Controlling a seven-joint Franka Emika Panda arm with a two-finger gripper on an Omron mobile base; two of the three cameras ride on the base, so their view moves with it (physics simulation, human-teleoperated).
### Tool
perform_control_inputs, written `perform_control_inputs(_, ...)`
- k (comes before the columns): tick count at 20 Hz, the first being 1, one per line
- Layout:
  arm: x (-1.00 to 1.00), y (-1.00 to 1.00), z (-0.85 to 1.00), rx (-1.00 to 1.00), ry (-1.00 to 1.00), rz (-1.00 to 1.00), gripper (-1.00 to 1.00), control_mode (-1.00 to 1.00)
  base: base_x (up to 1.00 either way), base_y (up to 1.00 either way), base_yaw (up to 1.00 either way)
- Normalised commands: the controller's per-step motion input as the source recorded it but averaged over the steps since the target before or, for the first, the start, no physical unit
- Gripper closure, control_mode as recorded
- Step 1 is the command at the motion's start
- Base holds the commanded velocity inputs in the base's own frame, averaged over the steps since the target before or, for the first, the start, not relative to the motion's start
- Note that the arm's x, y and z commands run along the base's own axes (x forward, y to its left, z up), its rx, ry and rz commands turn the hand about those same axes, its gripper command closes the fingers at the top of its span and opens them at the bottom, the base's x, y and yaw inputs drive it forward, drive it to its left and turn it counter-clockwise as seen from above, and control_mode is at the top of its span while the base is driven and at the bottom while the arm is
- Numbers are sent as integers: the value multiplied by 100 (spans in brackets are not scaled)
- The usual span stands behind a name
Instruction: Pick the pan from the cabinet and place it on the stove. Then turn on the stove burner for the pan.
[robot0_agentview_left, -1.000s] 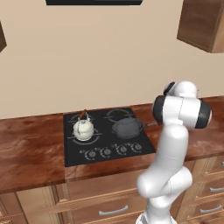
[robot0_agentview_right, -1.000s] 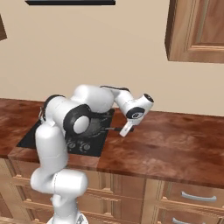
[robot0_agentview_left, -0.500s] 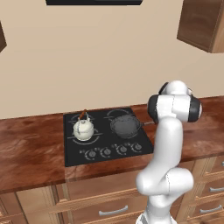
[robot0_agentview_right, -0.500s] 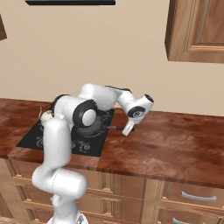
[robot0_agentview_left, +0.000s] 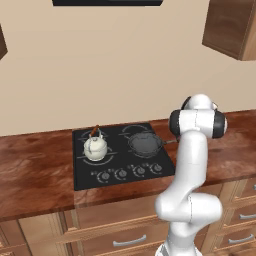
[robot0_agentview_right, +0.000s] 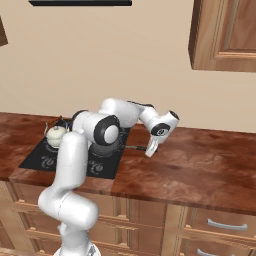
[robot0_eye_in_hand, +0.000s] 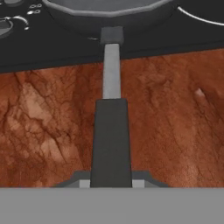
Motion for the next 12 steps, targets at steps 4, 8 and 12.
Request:
perform_control_inputs(4, 0, 1, -14, 0, 0, 4, -100, -100, 0, 0, 0)
perform_control_inputs(8, 1, 17, 0, 0, 0, 1, -100, -100, 0, 0, 0)
perform_control_inputs(12, 0, 12, 6, 0, 0, 0, -100, -100, 0, 0, 0)
